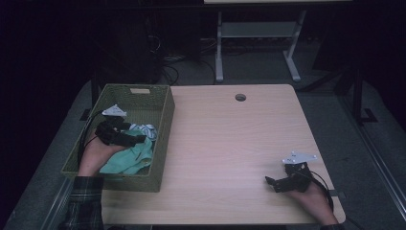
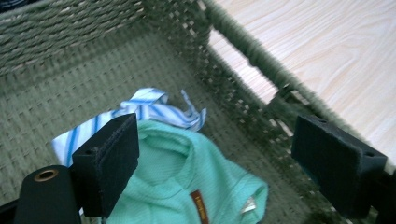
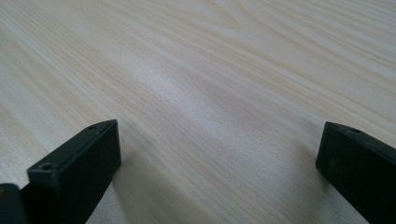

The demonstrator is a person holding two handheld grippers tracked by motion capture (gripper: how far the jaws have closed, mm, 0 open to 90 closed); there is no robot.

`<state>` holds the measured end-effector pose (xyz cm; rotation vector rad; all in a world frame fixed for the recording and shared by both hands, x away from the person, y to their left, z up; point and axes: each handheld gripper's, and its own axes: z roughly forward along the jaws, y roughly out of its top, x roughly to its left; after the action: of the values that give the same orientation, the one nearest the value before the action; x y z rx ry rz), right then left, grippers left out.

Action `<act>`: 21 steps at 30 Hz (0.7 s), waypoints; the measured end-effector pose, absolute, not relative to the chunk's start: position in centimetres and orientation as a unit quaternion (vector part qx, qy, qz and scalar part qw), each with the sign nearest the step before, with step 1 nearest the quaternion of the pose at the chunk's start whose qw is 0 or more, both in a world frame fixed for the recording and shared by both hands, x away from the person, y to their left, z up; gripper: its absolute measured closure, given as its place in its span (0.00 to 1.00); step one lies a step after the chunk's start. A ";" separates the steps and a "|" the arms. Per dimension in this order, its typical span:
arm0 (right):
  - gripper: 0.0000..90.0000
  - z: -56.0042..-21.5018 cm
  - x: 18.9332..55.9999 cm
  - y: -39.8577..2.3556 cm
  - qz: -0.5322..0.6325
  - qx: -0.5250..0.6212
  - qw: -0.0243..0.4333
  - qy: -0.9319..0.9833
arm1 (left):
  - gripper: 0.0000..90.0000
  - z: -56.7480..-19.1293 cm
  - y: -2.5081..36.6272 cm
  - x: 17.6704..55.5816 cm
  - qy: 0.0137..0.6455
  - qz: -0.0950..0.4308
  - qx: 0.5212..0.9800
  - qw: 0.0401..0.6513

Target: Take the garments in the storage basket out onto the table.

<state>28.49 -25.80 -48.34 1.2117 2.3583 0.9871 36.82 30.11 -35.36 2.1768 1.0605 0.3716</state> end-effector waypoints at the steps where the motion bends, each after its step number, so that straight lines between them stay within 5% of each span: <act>1: 0.00 -48.3 28.5 -25.8 0.344 0.423 0.155 0.824 | 0.16 -35.5 30.2 36.9 0.408 0.143 0.837 0.334; 21: 0.00 -48.3 28.5 -25.8 0.345 0.423 0.155 0.823 | 0.25 -38.4 30.4 37.9 0.417 0.112 0.848 0.307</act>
<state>28.49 -25.80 -48.34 1.2119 2.3587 0.9869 37.94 30.35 -38.40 2.2445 1.1034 0.2957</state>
